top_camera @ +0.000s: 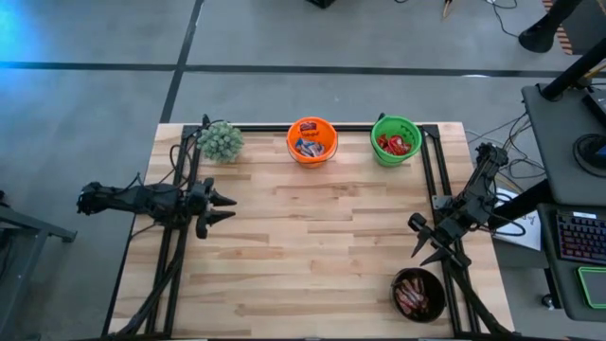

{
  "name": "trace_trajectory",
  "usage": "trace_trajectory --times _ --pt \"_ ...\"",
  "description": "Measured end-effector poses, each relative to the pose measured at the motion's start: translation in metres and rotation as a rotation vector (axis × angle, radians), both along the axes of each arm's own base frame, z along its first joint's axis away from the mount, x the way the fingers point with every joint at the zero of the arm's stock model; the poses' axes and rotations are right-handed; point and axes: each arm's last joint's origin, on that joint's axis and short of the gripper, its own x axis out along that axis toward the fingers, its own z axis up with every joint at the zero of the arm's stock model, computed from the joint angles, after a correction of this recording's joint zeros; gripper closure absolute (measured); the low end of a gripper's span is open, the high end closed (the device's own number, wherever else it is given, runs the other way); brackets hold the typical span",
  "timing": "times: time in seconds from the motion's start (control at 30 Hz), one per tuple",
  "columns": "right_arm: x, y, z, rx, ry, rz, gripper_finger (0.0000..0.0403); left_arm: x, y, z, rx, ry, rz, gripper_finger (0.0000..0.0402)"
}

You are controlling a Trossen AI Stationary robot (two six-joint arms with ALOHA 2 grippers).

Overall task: Organize candy in baskets
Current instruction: Return to Home Position

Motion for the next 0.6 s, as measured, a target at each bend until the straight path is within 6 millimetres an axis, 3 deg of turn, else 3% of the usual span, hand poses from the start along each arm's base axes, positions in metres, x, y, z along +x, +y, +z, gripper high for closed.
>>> trace_trajectory --times 0.6 --pt "0.0013 0.0016 -0.0035 -0.034 0.026 -0.001 0.0275 0.0002 0.0000 0.0010 0.024 -0.010 -0.004 0.0240"
